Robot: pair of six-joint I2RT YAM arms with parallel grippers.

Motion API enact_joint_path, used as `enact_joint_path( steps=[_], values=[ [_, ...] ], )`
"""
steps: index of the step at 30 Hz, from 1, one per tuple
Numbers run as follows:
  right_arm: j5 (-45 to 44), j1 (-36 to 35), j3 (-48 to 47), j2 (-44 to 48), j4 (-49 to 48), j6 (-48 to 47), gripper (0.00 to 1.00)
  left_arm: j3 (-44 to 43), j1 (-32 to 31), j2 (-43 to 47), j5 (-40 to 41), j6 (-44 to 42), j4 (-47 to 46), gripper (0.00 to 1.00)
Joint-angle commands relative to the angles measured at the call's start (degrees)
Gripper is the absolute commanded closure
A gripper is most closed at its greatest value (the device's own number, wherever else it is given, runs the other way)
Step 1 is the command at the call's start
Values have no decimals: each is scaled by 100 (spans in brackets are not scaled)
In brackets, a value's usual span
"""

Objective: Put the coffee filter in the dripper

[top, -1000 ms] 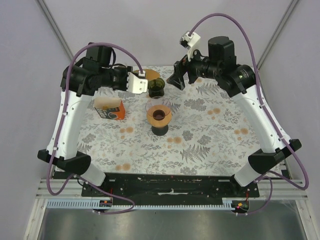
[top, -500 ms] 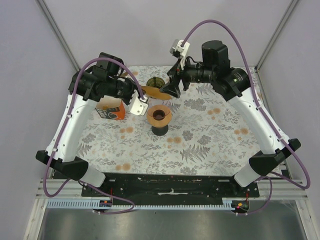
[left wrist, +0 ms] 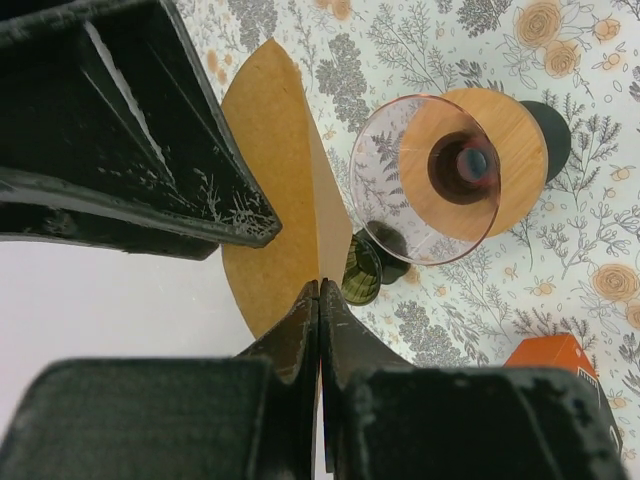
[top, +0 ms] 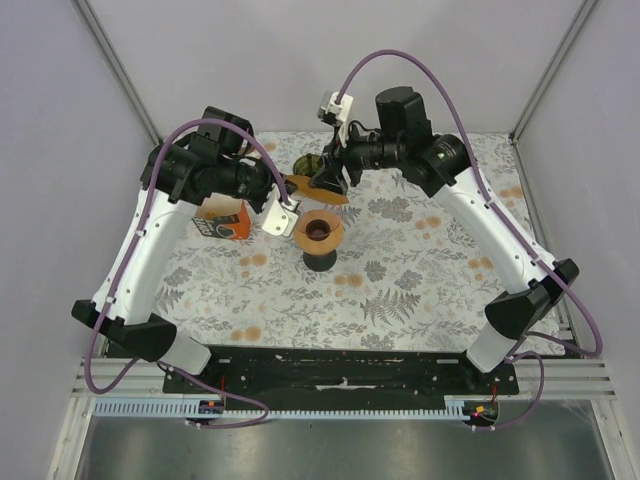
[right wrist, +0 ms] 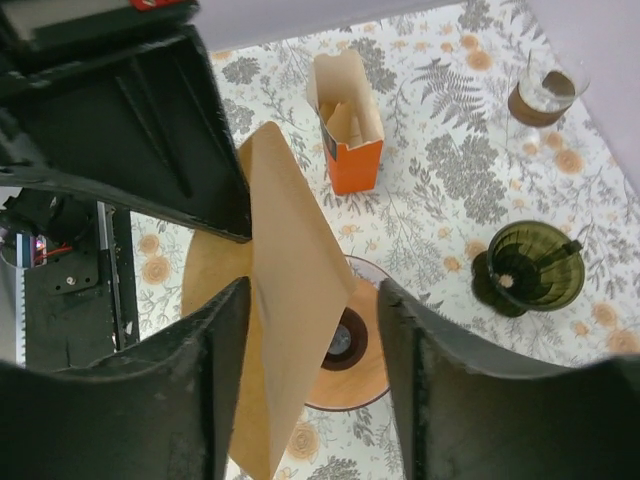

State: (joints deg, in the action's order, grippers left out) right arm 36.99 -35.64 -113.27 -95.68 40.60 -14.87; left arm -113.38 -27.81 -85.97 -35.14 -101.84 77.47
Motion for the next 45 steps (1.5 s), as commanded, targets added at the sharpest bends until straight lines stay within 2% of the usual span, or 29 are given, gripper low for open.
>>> enact_joint_path(
  steps=[1, 4, 7, 9, 10, 11, 13, 15, 17, 24, 26, 28, 32, 35, 40, 45],
  values=[
    [-201, -13, -72, -74, -26, -60, 48, 27, -31, 98, -257, -266, 796, 98],
    [-228, -13, -125, -126, -61, 37, 71, 35, -40, 90, -266, -283, 796, 98],
    [-324, -13, -142, -179, -52, 142, 100, 79, -40, 107, -266, -258, 787, 98],
    [-552, -13, -107, -179, -17, 221, 100, 106, -40, 133, -275, 5, 709, 98],
    [-692, -5, -81, -153, 9, 291, 100, 158, -31, 151, -266, 459, 447, 98],
    [-894, -13, -37, -118, 9, 353, 100, 220, -31, 186, -205, 959, 166, 86],
    [-1306, -13, 112, -4, 18, 511, 100, 316, -31, 230, -56, 2162, -466, 39],
    [-1642, -13, 270, 75, 18, 704, 100, 457, -31, 283, 173, 3375, -1143, 25],
    [-1660, -13, 437, 137, 9, 897, 100, 562, -31, 353, 331, 4239, -1602, 20],
    [-1626, -13, 815, 172, 133, 1320, 100, 625, 188, 485, 332, 5814, -2007, 14],
    [-1450, -22, 929, 181, -33, 1478, 100, 668, 398, 511, 271, 6585, -2287, 12],
    [-1361, -31, 1026, 120, -253, 1741, 100, 712, 548, 442, 471, 7814, -2569, 11],
    [-1650, -101, 1009, -178, -325, 1936, 100, 581, 681, -6, 1436, 9311, -2413, 23],
    [-1810, -163, 1070, -311, -351, 1839, 100, 834, 698, -60, 1694, 9691, -2447, 26],
    [-2169, -356, 1123, -416, -404, 1620, 100, 1608, 690, 142, 1430, 10473, -3106, 26],
    [-2582, -453, 1264, -399, -447, 1549, 100, 1977, 690, 125, 1404, 10746, -3264, 26]
  ],
)
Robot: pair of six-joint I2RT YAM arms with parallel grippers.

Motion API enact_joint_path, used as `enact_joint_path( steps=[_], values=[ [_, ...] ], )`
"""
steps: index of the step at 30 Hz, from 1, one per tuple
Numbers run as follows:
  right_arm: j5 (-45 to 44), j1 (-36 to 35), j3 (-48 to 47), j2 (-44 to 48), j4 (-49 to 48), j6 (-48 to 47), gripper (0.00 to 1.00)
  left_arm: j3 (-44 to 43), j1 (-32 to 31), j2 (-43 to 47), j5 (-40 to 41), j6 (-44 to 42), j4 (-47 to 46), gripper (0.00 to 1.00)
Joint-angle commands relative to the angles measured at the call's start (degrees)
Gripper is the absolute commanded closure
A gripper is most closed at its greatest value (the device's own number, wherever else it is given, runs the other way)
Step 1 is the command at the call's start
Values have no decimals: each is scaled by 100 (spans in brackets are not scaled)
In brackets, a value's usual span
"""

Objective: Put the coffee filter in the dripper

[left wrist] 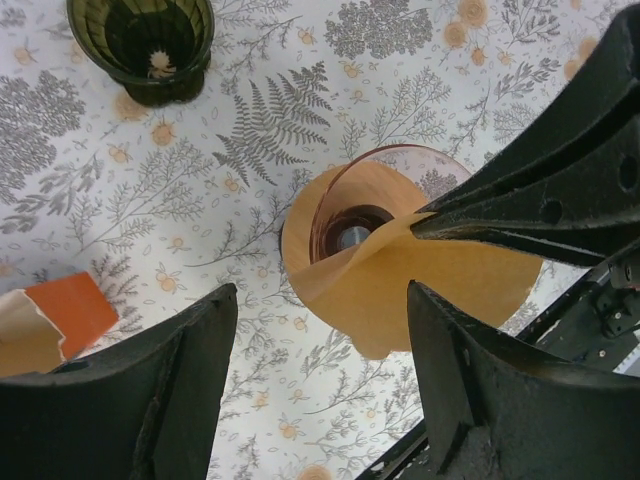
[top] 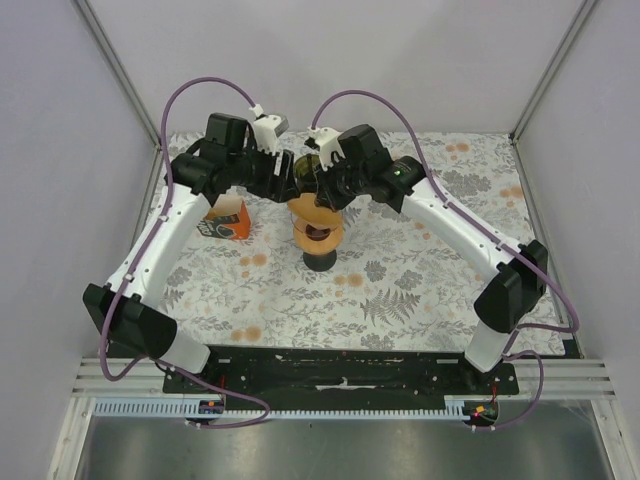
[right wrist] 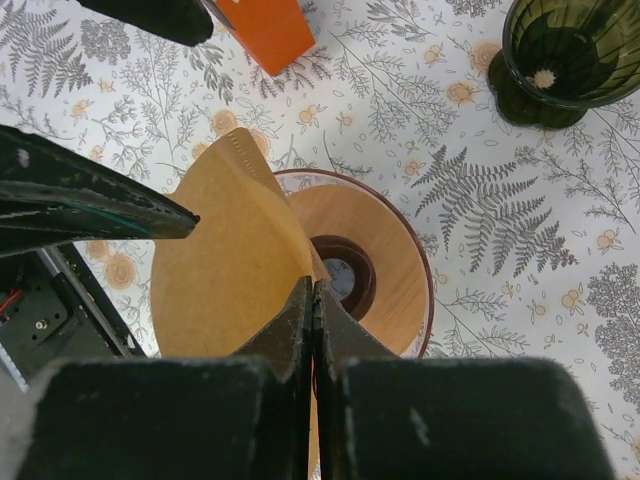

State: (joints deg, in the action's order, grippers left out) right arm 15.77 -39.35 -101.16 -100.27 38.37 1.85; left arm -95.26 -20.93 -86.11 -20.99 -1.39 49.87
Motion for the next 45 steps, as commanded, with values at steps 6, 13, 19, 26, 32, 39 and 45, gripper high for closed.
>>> enact_joint_path(
  steps=[6, 13, 19, 26, 32, 39, 45],
  values=[
    [-593, -99, 158, 25, -348, -132, 100, 710, -34, 68, 218, 824, -759, 34],
    [-654, -99, 211, -71, -541, -132, 100, 1071, -280, -3, 570, 332, -961, 43],
    [-637, -90, 132, -195, -568, -132, 100, 1247, -324, -20, 605, 165, -1049, 47],
    [-399, -90, -157, 112, -550, -369, 57, 1449, -351, 41, 666, -37, -1128, 52],
    [-312, -81, -413, 306, -331, -519, 42, 1397, -351, 41, 667, -63, -1181, 52],
    [206, -116, 140, 491, -286, -396, 70, 1432, -351, 50, 640, -55, -1172, 52],
    [314, -152, 141, 105, -6, -211, 100, 1441, -359, -3, 561, 33, -1181, 52]
  ],
)
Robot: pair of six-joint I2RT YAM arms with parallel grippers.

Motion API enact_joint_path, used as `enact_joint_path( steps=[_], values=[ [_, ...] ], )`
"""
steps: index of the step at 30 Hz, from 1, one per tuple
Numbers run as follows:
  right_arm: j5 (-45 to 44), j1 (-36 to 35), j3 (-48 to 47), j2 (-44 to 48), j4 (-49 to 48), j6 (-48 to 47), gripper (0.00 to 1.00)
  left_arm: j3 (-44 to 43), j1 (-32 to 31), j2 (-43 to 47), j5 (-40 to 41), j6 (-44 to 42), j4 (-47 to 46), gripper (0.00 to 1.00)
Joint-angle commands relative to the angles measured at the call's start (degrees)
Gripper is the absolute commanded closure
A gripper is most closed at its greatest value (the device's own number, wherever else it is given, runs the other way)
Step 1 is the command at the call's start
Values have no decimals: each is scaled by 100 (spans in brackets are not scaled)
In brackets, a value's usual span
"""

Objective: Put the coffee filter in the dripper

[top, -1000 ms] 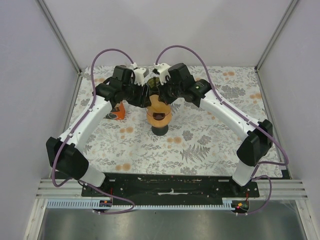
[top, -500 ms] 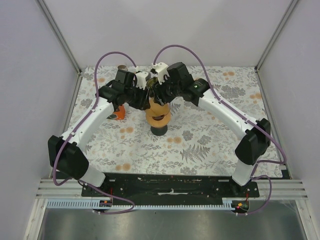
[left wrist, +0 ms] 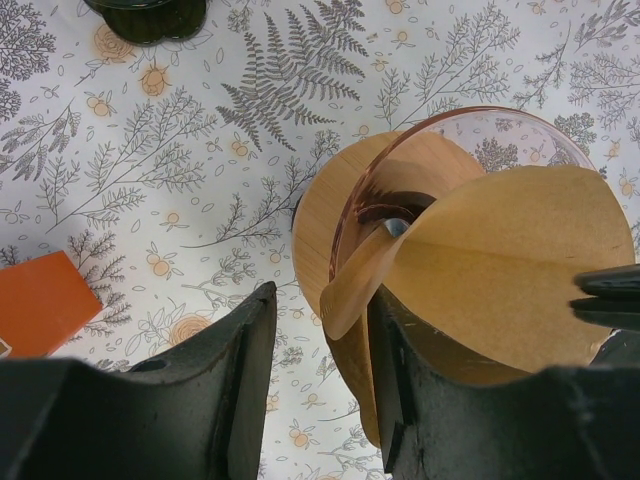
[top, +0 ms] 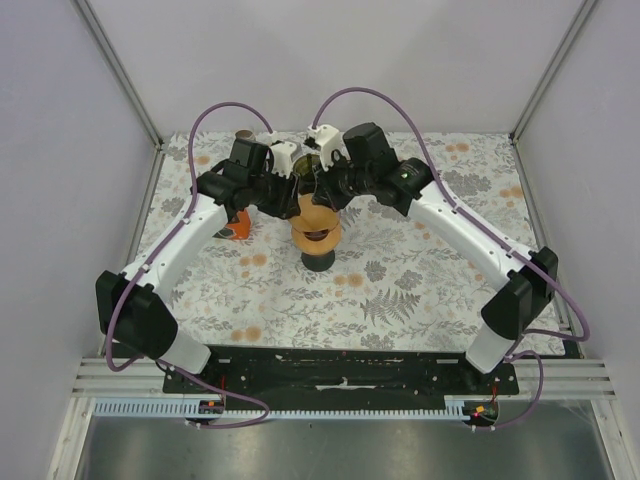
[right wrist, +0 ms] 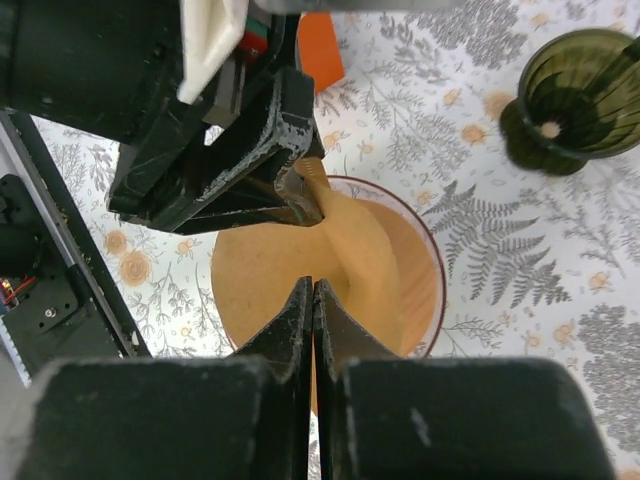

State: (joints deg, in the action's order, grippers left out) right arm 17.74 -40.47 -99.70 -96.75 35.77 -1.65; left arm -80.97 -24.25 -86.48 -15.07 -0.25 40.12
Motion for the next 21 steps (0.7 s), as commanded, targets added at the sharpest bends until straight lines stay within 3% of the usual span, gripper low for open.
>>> enact_joint_path(
  steps=[1, 7, 13, 21],
  values=[
    [20, -40, -40, -352, 299, 147, 100, 2, -18, 26, -57, -72, -206, 52],
    [-217, -58, -234, -941, 694, 156, 100, -217, -18, 17, -145, -36, -127, 52],
    [-771, -145, -480, -1293, 1054, 323, 100, -455, 8, 52, -611, 165, 83, 43],
    [-1439, -435, -972, -1759, 1661, 218, 100, -763, 843, 263, -1578, 1044, 189, 36]
  ],
)
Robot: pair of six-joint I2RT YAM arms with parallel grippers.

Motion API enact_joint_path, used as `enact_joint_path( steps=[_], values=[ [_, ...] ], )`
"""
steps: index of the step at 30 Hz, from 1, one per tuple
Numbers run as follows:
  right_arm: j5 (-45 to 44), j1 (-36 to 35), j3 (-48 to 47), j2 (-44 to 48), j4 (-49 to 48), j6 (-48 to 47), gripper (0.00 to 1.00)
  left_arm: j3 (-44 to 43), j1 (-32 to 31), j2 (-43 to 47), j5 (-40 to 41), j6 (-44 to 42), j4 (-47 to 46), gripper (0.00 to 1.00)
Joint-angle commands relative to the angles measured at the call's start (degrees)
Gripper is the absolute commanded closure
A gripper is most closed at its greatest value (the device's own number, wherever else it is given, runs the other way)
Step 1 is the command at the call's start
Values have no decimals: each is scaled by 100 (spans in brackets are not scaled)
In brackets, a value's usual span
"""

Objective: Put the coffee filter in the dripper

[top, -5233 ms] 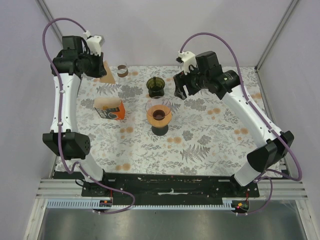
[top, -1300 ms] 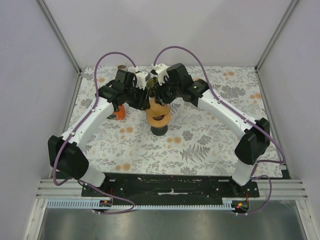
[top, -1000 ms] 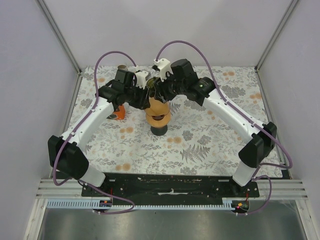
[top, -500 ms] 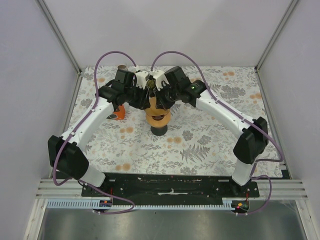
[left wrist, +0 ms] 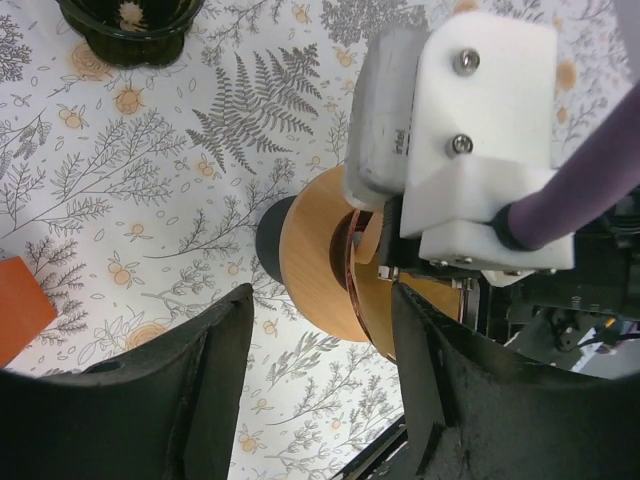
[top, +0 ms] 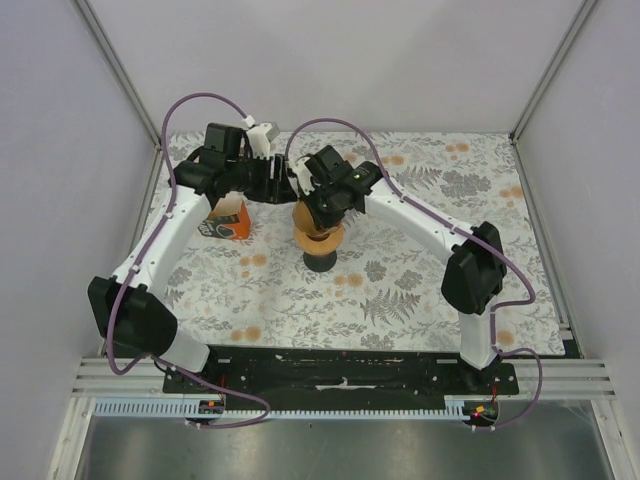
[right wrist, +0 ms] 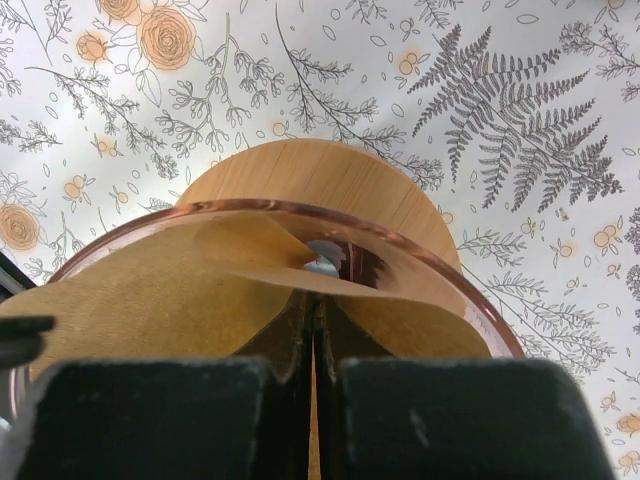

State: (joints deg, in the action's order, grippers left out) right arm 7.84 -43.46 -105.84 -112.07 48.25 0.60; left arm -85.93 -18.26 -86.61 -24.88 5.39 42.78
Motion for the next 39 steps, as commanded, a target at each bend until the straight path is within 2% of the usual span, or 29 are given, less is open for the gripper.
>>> enact_joint_path(
  steps=[1, 6, 12, 20, 27, 32, 39],
  values=[
    [-493, -162, -428, -306, 474, -7, 100, -223, 244, 285, -614, 542, -60, 36],
    [-643, -312, -701, -605, 739, -245, 100, 172, 235, 355, -676, 771, -156, 36],
    [-564, -347, -868, -878, 844, -192, 100, 515, 69, 399, -167, 297, -192, 44],
    [-212, -347, -894, -913, 835, -95, 100, 832, -64, 338, 45, 278, -604, 44],
    [-151, -347, -1166, -702, 765, -69, 100, 876, -98, 311, -113, 305, -657, 56],
    [-72, -347, -1377, -465, 721, -69, 100, 929, -108, 364, -131, 182, -587, 76],
    [-28, -330, -1387, -193, 703, -78, 99, 841, -99, 399, -34, 41, -473, 80]
  ],
)
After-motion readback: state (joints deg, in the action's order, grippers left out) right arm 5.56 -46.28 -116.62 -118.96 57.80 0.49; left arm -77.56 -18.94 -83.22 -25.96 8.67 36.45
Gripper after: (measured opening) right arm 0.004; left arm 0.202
